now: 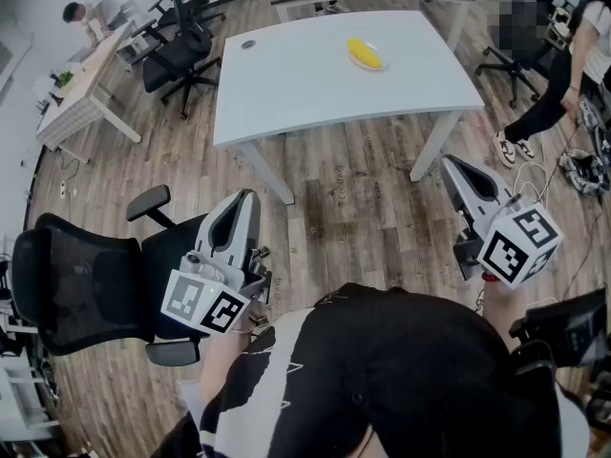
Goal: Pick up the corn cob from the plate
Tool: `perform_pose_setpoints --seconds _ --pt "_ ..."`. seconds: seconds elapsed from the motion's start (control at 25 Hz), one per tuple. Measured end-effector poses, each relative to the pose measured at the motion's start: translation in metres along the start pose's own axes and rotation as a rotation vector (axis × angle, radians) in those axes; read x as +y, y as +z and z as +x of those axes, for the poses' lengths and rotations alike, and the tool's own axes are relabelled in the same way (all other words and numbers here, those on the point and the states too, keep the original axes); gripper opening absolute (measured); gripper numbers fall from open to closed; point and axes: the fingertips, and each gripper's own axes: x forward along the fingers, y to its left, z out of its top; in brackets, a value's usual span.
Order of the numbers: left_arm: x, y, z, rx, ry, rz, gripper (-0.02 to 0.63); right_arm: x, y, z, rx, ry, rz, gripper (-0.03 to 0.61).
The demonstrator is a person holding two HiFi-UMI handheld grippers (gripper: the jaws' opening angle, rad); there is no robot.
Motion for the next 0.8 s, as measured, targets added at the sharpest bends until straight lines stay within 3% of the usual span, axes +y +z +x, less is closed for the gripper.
perform_pose_setpoints --seconds 0.32,0.52,0.8 --pt "0.004 0.002 -0.006 -0.011 0.015 -0.003 0.015 -0.002 0.000 0.004 0.009 0.015 0.005 0.015" --pt "0.014 -0.003 -0.005 0.013 0.038 -0.006 0.015 -0.004 -0.001 0.010 -0.017 0.051 0.066 0.015" --pt "0.015 -0.004 0.018 -0.032 -0.016 -0.060 0.015 -0.031 -0.022 0.009 0.052 -0.042 0.088 0.015"
